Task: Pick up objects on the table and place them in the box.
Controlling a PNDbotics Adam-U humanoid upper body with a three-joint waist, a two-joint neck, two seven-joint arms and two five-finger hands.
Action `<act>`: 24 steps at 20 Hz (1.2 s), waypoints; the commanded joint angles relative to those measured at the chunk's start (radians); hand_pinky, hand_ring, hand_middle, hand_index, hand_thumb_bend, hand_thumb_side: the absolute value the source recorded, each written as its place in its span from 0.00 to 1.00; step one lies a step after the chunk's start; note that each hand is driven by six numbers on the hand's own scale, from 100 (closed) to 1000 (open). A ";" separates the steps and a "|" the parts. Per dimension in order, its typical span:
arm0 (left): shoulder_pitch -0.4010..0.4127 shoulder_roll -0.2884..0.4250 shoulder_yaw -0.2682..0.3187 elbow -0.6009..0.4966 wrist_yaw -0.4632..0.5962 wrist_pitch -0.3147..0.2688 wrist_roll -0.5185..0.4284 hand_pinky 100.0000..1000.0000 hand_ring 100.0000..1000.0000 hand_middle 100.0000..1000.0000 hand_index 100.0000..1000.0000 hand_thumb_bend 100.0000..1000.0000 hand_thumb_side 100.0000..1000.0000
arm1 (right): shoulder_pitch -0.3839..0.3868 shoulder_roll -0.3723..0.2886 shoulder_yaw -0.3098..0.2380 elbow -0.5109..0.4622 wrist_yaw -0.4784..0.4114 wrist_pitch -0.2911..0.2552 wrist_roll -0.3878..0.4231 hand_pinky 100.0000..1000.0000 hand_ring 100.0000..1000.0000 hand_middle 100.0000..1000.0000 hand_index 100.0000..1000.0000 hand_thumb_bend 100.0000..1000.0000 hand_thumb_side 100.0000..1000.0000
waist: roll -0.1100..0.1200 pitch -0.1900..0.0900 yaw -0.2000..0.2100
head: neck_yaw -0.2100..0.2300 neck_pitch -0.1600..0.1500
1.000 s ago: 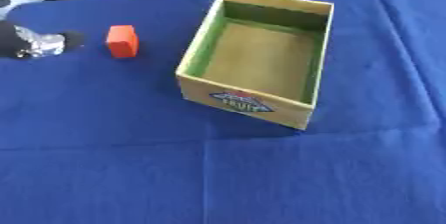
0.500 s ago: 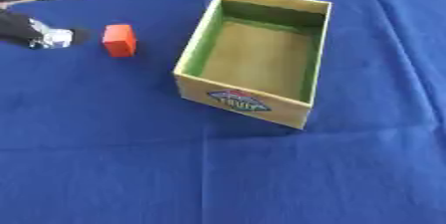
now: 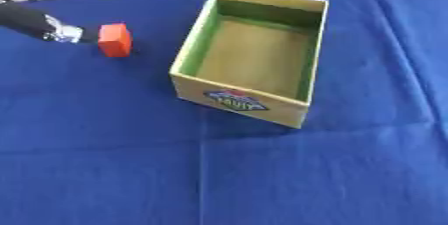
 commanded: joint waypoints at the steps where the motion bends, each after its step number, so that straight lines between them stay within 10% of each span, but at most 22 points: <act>1: -0.036 0.005 -0.001 0.055 -0.038 -0.024 -0.003 0.72 0.87 0.89 1.00 0.57 0.80 | -0.018 -0.013 -0.004 -0.015 -0.007 0.000 0.004 0.80 0.77 0.79 0.82 0.00 0.69 | -0.003 -0.014 -0.010 | 0.012 -0.027; 24: -0.133 -0.042 0.029 0.301 -0.161 -0.152 -0.006 0.75 0.89 0.94 1.00 0.42 0.65 | -0.042 -0.005 0.003 -0.015 -0.021 -0.004 -0.003 0.80 0.77 0.78 0.82 0.00 0.65 | 0.021 0.059 -0.078 | 0.055 -0.050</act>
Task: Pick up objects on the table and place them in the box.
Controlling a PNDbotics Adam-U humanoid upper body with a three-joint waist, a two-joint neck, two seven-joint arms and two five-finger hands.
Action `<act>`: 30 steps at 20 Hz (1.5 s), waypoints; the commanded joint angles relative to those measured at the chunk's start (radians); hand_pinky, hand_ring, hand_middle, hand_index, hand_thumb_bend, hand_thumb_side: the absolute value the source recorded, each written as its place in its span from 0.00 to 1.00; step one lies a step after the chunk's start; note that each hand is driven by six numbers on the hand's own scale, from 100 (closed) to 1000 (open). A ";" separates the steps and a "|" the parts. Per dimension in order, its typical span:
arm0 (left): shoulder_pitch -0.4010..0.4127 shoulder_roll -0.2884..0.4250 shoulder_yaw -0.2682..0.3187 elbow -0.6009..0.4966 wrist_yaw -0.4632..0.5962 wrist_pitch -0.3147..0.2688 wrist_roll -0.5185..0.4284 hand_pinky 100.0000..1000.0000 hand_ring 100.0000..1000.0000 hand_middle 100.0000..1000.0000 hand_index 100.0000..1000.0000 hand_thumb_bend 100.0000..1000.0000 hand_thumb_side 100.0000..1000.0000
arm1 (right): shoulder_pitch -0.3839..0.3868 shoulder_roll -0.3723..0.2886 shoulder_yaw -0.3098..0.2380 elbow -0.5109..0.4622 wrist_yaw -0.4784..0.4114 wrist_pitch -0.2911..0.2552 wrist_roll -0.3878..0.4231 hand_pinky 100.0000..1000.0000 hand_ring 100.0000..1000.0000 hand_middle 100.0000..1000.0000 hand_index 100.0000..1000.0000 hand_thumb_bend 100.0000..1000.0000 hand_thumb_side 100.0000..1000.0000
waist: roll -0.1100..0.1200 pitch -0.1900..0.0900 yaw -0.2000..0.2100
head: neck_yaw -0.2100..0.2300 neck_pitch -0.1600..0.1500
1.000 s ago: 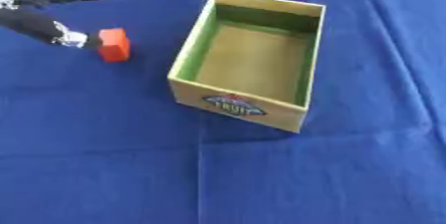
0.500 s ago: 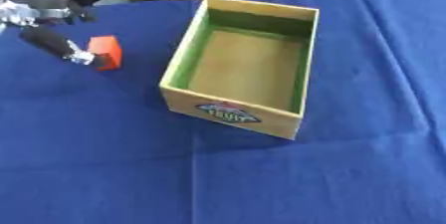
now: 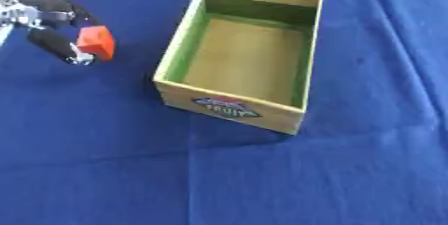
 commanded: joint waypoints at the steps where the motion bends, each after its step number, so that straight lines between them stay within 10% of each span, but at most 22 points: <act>1: -0.028 0.020 0.024 0.009 -0.020 -0.001 0.009 0.75 0.89 0.94 1.00 0.42 0.65 | -0.016 -0.013 -0.004 -0.015 -0.007 0.002 -0.001 0.80 0.77 0.78 0.82 0.00 0.65 | -0.003 -0.018 -0.005 | 0.012 -0.016; 30: -0.055 0.008 0.057 0.103 -0.002 0.020 -0.024 0.66 0.80 0.85 0.95 0.36 0.60 | -0.023 0.000 0.006 -0.015 -0.027 0.014 -0.011 0.80 0.76 0.76 0.79 0.00 0.62 | 0.011 0.020 -0.035 | 0.031 -0.064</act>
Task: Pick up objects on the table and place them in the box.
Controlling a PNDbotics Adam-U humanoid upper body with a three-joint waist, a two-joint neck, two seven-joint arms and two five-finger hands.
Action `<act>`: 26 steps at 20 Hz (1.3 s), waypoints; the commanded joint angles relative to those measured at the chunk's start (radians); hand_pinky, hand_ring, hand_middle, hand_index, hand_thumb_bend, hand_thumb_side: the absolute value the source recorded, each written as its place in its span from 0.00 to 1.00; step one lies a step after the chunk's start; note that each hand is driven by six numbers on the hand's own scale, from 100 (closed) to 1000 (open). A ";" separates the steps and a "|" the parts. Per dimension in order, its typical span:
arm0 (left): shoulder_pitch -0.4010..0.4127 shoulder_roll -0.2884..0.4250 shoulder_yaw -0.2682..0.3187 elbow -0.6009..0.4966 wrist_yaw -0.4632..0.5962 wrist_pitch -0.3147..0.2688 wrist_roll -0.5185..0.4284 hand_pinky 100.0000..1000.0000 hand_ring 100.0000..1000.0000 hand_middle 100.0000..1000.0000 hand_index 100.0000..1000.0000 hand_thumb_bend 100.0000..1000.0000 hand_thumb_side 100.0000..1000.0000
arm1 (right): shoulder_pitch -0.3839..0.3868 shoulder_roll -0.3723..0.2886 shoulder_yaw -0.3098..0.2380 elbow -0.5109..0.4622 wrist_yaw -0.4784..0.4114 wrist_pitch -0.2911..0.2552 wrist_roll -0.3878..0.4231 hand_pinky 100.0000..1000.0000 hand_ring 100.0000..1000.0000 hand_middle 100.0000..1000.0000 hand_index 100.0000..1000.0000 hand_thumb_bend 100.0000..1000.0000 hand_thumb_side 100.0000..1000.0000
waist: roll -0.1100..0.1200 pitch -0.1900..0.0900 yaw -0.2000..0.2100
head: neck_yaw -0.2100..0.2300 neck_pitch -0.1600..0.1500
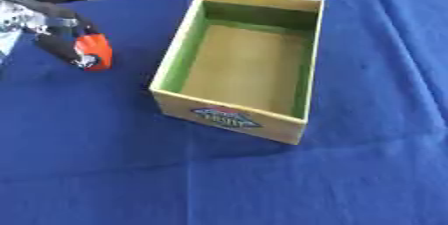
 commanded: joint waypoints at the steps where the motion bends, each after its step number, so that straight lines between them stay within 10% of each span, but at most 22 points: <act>1: -0.023 0.019 0.017 0.001 0.006 0.000 0.016 0.66 0.80 0.85 0.95 0.36 0.59 | -0.013 -0.014 -0.008 -0.015 -0.011 0.005 -0.009 0.80 0.76 0.76 0.79 0.00 0.62 | -0.004 -0.019 -0.002 | 0.005 -0.013; 26: -0.038 0.015 0.024 0.024 -0.002 -0.006 0.044 0.53 0.74 0.92 1.00 0.35 0.68 | 0.005 -0.009 -0.013 -0.015 -0.020 0.015 -0.019 0.80 0.76 0.73 0.77 0.00 0.61 | -0.007 -0.029 0.001 | 0.007 -0.009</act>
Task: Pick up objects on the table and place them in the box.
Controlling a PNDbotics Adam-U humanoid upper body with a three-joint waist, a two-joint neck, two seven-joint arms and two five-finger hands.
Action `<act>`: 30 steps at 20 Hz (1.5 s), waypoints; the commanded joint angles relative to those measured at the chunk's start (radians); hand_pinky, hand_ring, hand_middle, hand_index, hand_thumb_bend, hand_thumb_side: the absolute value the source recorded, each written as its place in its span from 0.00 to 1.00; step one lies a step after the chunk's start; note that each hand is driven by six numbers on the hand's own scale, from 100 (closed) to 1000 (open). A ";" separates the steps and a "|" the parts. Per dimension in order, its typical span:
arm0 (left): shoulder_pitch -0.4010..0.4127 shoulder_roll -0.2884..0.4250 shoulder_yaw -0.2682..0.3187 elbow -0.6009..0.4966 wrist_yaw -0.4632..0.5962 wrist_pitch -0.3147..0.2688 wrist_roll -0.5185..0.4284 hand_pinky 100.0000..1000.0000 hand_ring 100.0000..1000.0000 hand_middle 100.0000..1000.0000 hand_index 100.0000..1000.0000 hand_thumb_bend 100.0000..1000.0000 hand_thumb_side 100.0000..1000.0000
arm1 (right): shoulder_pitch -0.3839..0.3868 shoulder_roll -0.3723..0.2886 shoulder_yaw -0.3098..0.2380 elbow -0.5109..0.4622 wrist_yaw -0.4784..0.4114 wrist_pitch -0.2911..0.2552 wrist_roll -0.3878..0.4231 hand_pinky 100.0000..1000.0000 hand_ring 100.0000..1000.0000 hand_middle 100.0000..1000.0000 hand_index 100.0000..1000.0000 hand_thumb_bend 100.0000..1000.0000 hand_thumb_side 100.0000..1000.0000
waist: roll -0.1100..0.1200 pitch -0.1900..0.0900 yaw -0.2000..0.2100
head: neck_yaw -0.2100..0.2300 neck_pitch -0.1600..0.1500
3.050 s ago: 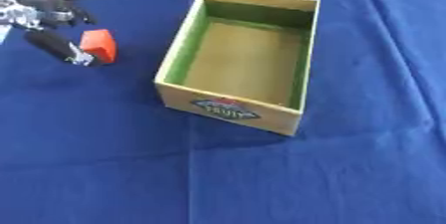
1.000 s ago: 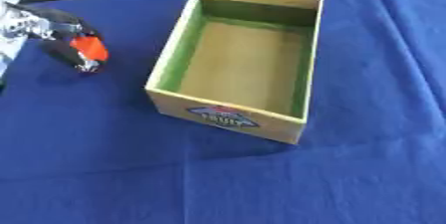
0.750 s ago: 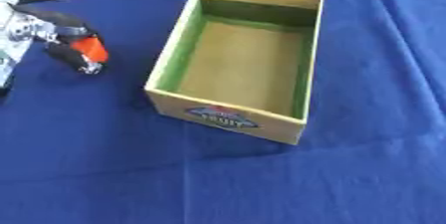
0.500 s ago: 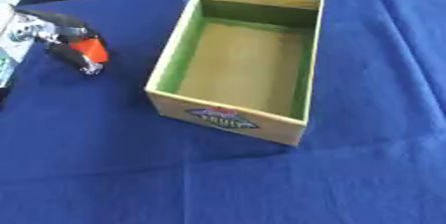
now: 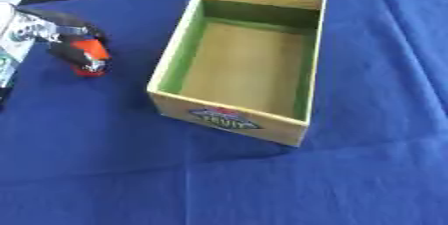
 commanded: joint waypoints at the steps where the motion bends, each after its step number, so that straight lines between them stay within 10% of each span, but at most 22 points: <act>1: -0.028 0.035 0.018 -0.015 0.007 0.001 -0.001 0.54 0.77 0.94 1.00 0.38 0.69 | -0.003 -0.018 -0.013 -0.015 -0.008 0.004 0.000 0.80 0.76 0.73 0.77 0.00 0.61 | -0.008 -0.039 0.004 | -0.001 0.001; 9: -0.028 0.059 0.025 -0.036 0.074 0.000 -0.048 0.72 0.88 0.99 1.00 0.57 0.66 | 0.014 -0.020 -0.020 -0.015 -0.009 0.011 -0.003 0.80 0.76 0.73 0.76 0.00 0.66 | -0.005 -0.055 0.018 | -0.008 0.008; 30: 0.001 0.086 -0.011 -0.034 -0.056 -0.058 -0.051 0.71 0.86 0.99 1.00 0.37 0.58 | 0.011 -0.011 -0.021 -0.015 -0.023 0.037 -0.028 0.80 0.75 0.71 0.74 0.00 0.60 | -0.006 -0.038 0.010 | -0.009 -0.012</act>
